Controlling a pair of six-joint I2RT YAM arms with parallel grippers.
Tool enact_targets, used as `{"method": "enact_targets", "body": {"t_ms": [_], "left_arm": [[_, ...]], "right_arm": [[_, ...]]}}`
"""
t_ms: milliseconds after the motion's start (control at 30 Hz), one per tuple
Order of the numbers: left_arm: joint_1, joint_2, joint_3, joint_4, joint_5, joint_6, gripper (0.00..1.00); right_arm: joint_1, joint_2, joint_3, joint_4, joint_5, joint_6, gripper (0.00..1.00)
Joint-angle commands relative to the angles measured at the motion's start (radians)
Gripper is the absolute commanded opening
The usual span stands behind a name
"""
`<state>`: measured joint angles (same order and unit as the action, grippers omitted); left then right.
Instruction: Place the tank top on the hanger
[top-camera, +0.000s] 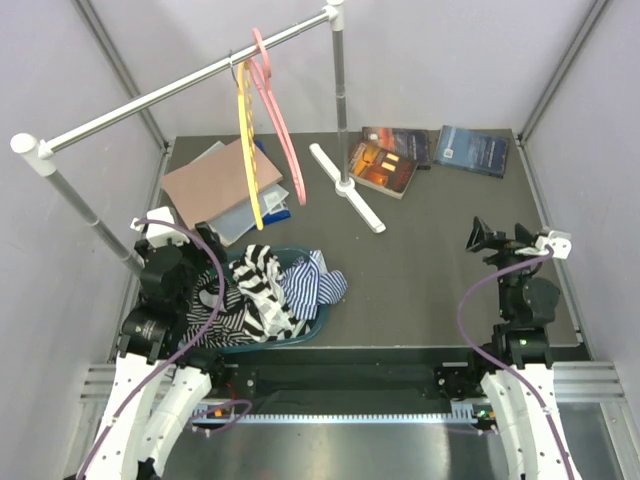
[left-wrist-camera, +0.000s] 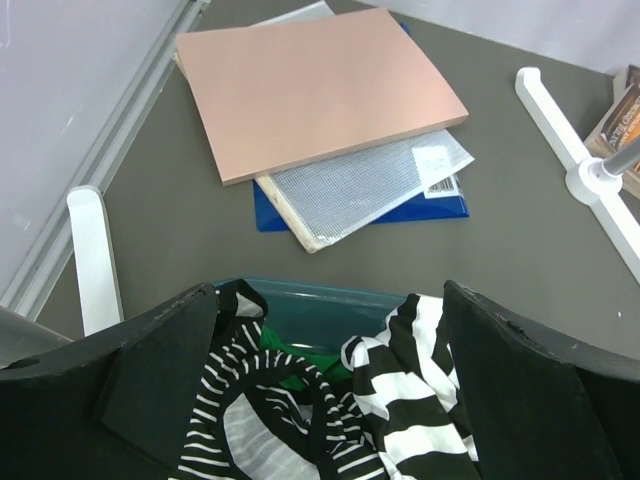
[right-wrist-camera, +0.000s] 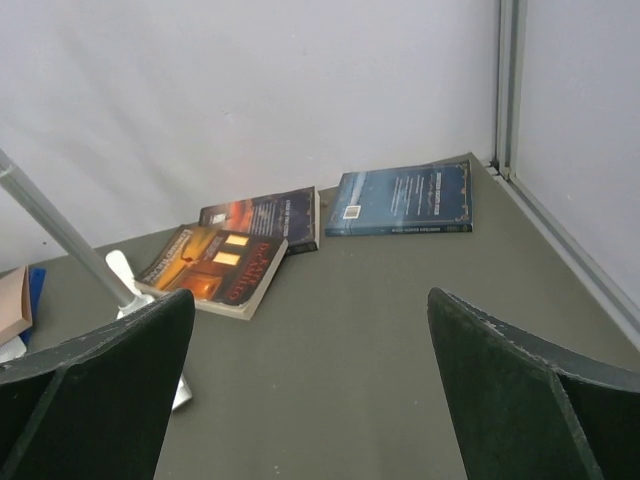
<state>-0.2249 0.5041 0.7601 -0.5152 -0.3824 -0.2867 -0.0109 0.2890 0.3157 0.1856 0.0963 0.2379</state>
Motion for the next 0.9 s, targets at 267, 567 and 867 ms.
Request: {"method": "enact_targets", "body": {"t_ms": [267,567,867], "left_arm": [[0.004,0.031,-0.008,0.055,-0.003,-0.011,0.99],[0.006,0.094,0.010,0.020,-0.016,-0.005,0.99],[0.006,0.070,-0.002,0.017,-0.044,0.004,0.99]], "right_arm": [[-0.008,0.087,0.028,0.064,-0.142,-0.040,1.00],[0.392,0.281,0.062,0.133,-0.049,-0.041,0.97],[0.894,0.684,0.115,0.383,0.131,0.037,0.98]]}}
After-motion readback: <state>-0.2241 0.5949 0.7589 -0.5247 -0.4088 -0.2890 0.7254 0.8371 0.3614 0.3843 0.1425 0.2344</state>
